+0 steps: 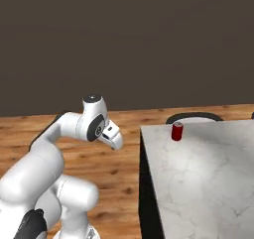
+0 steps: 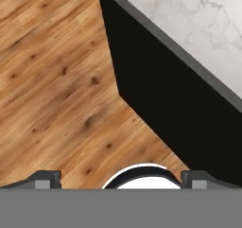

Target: Four empty soda cans are scattered around the kitchen. Gather all the cans and cluster them next to the stove for recycling.

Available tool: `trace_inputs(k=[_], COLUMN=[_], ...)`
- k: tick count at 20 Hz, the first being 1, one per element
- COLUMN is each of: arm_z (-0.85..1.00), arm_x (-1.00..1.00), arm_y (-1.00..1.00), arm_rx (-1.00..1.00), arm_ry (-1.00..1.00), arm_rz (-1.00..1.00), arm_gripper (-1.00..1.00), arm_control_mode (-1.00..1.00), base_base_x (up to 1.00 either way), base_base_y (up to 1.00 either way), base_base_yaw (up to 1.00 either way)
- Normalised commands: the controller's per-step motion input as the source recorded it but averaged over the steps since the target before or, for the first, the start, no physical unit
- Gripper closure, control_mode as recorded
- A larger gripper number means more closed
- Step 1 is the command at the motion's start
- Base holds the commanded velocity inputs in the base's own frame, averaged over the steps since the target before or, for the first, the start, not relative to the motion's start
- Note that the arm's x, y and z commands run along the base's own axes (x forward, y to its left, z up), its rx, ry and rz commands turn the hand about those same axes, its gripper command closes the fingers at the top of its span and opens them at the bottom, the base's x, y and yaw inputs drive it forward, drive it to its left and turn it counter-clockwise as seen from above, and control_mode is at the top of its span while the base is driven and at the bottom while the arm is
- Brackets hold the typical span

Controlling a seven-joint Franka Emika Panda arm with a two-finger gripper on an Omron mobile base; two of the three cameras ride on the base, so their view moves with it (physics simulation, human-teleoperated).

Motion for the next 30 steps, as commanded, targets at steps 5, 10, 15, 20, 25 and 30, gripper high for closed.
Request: trace_inputs(k=[5, 10, 15, 20, 25, 30], arm_z=[0.0, 0.0, 0.0, 0.0, 0.0, 0.0], arm_x=[0.0, 0.0, 0.0, 0.0, 0.0, 0.0], arm_y=[0.0, 0.0, 0.0, 0.0, 0.0, 0.0], arm_rx=[0.0, 0.0, 0.0, 0.0, 0.0, 0.0], arm_ry=[0.0, 0.0, 0.0, 0.0, 0.0, 0.0], arm_rz=[0.0, 0.0, 0.0, 0.0, 0.0, 0.0], arm_gripper=[-1.0, -1.0, -1.0, -1.0, -1.0, -1.0], arm_control_mode=[1.0, 1.0, 1.0, 1.0, 1.0, 1.0], base_base_x=[0.41, 0.41, 0.4, 0.4, 0.41, 0.38], base_base_y=[0.27, 0.27, 0.27, 0.28, 0.29, 0.27], base_base_yaw=[-0.61, -0.61, -0.62, -0.61, -0.58, -0.51])
